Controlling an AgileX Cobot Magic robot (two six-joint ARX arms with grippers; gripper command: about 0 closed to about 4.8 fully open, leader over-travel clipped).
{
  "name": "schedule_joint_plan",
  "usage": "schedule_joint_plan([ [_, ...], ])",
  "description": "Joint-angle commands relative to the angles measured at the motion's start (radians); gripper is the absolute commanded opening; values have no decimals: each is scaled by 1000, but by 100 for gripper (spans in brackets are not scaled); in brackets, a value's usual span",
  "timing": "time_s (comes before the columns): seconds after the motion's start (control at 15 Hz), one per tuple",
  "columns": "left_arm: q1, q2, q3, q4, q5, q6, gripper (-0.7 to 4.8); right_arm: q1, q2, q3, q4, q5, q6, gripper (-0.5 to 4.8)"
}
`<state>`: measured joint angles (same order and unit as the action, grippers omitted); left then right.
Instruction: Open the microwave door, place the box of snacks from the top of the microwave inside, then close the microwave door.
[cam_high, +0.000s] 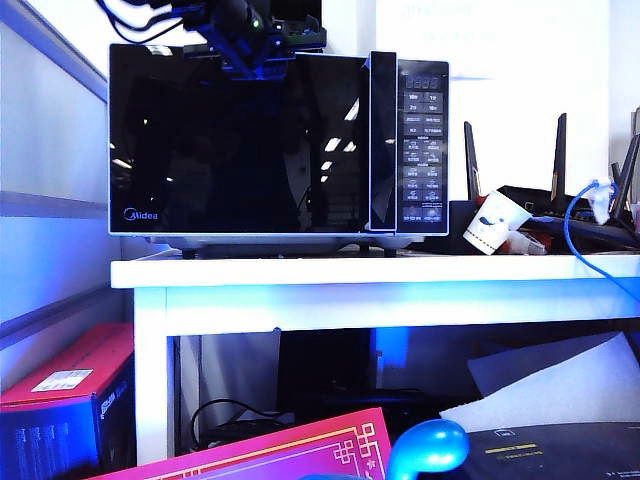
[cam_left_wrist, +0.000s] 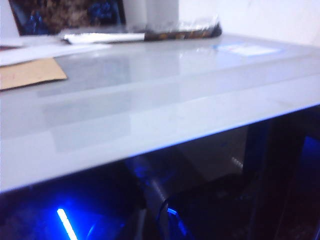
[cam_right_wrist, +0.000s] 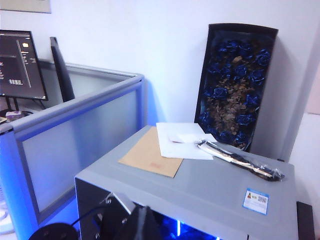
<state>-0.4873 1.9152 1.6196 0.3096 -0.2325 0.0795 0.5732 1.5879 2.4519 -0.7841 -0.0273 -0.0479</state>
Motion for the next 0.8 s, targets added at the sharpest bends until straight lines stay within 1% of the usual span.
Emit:
schedule_joint_plan([
  [0.07,16,-30,10,-6,27,2,-5,2,-25,5,-4,3,3,-3],
  [0.13,16,-74,10,-27,124,2,-5,2,-39,5,-13,3,3,-3],
  [0.2,14,-170,10,-74,250,-2,-5,2,-71,5,-29,3,2,-3],
  [0.27,14,-237,10,-108,282,-10,-5,2,-98,5,-50,2,0,-3],
  [0.4,8,-459,10,-244,285,-11,-5,2,-163,5,-108,0,-14,-3],
  [0.47,8,-528,10,-293,289,-11,-5,2,-187,5,-121,3,-31,-3],
  [0.53,8,-645,10,-398,319,-5,-5,2,-215,5,-142,3,-74,-3],
  [0.6,8,-789,10,-554,382,-1,-5,2,-250,5,-178,2,-109,-3],
  [0.67,8,-887,10,-667,405,5,-5,2,-268,4,-199,-2,-108,-3],
  [0.73,8,-951,10,-742,406,23,-5,2,-280,2,-217,-2,-100,-3],
  [0.8,8,-1039,10,-847,405,44,-5,2,-294,-1,-241,-1,-87,-3],
])
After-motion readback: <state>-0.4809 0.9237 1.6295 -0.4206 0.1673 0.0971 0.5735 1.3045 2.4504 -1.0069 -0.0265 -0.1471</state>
